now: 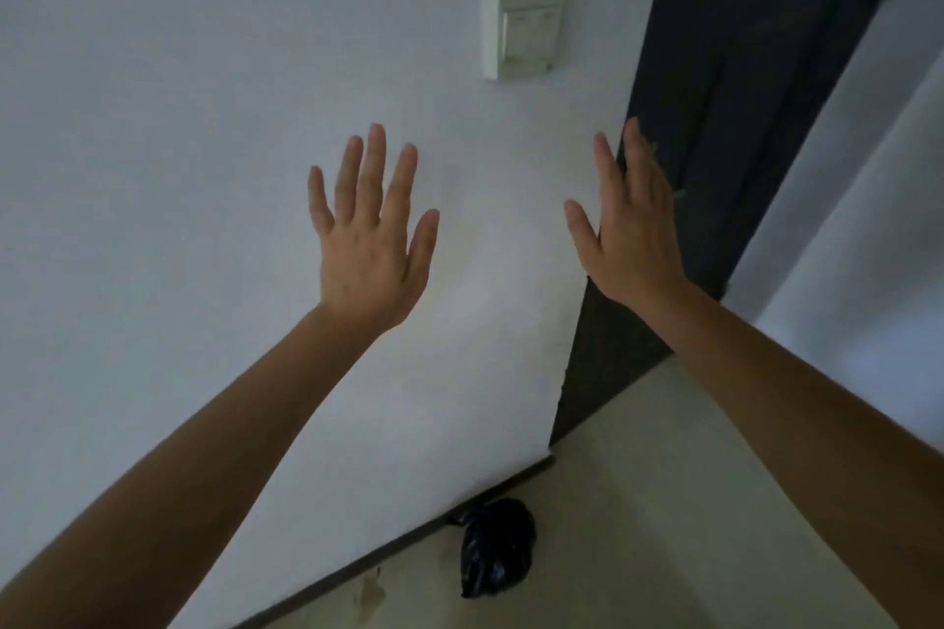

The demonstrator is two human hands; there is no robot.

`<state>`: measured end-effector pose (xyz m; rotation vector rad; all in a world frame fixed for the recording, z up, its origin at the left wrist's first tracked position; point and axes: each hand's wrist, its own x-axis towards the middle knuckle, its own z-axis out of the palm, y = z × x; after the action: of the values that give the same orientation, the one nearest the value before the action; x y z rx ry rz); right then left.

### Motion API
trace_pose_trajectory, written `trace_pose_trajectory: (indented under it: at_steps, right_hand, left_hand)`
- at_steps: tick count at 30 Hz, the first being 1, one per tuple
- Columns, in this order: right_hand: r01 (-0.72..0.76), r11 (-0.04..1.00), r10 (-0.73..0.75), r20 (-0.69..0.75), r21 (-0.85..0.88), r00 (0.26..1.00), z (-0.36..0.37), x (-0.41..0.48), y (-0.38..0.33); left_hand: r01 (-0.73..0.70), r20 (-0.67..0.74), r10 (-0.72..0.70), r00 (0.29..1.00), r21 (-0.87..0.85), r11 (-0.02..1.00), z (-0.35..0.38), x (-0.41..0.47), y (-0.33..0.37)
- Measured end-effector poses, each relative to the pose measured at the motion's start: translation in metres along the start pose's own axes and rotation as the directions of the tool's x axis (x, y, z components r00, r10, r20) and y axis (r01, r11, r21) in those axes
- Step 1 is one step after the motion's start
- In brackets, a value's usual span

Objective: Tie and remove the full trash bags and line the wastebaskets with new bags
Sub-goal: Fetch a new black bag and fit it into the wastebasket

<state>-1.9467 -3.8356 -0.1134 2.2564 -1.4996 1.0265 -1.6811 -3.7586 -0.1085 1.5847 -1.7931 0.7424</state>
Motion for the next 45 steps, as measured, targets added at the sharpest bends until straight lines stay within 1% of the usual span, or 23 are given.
trace_pose_trajectory:
  at_steps: [3,6,8,11,13,16,18,20,25,28,31,33,38,42,45]
  right_hand:
    - [0.134,0.983,-0.141,0.048,0.122,0.989,-0.001,-0.005,-0.033]
    - [0.247,0.935,-0.278,0.092,0.255,0.956,0.007,-0.02,-0.075]
    - [0.308,0.892,-0.358,0.103,0.33,0.928,0.016,-0.037,-0.116]
    - [0.31,0.828,-0.418,0.146,0.467,0.897,0.017,-0.073,-0.203]
    - [0.371,0.746,-0.523,0.141,0.554,0.841,0.01,-0.102,-0.27]
    - [0.512,0.573,-0.696,0.05,0.641,0.717,-0.012,-0.142,-0.371]
    - [0.563,0.475,-0.76,-0.007,0.676,0.65,-0.028,-0.169,-0.436]
    - [0.588,0.41,-0.794,-0.045,0.697,0.607,-0.043,-0.195,-0.502]
    - [0.598,0.285,-0.868,-0.062,0.749,0.492,-0.08,-0.273,-0.668]
    - [0.592,0.192,-0.899,-0.102,0.782,0.425,-0.109,-0.322,-0.746]
    - [0.633,0.06,-0.926,-0.193,0.772,0.324,-0.128,-0.365,-0.809]
    - [0.641,0.0,-0.934,-0.229,0.768,0.274,-0.131,-0.389,-0.85]
    - [0.592,-0.06,-0.948,-0.231,0.804,0.218,-0.116,-0.452,-0.961]
    - [0.561,-0.112,-0.955,-0.245,0.82,0.167,-0.095,-0.502,-1.073]
    - [0.494,-0.11,-0.967,-0.208,0.863,0.148,-0.097,-0.533,-1.165]
  left_hand:
    - [0.164,-0.023,-0.163,0.986,0.099,0.981,-0.051,-0.042,-0.005]
    - [0.338,0.016,-0.347,0.938,0.179,0.924,-0.105,-0.106,-0.009]
    - [0.377,0.08,-0.415,0.906,0.29,0.88,-0.149,-0.154,-0.017]
    - [0.418,0.136,-0.519,0.844,0.441,0.795,-0.228,-0.219,-0.035]
    - [0.463,0.113,-0.594,0.797,0.517,0.72,-0.285,-0.257,-0.046]
    - [0.535,0.019,-0.672,0.741,0.587,0.607,-0.366,-0.311,-0.061]
    - [0.605,-0.068,-0.728,0.682,0.611,0.51,-0.417,-0.35,-0.074]
    - [0.652,-0.138,-0.772,0.621,0.638,0.41,-0.463,-0.391,-0.087]
    - [0.704,-0.264,-0.835,0.482,0.684,0.19,-0.569,-0.489,-0.12]
    - [0.73,-0.338,-0.853,0.398,0.679,0.072,-0.625,-0.532,-0.135]
    - [0.729,-0.372,-0.859,0.351,0.684,0.001,-0.67,-0.568,-0.152]
    - [0.733,-0.394,-0.858,0.33,0.68,-0.03,-0.694,-0.595,-0.165]
    - [0.74,-0.451,-0.862,0.231,0.657,-0.145,-0.737,-0.68,-0.216]
    - [0.705,-0.469,-0.871,0.144,0.666,-0.242,-0.781,-0.747,-0.286]
    - [0.684,-0.506,-0.861,0.059,0.648,-0.334,-0.832,-0.783,-0.339]
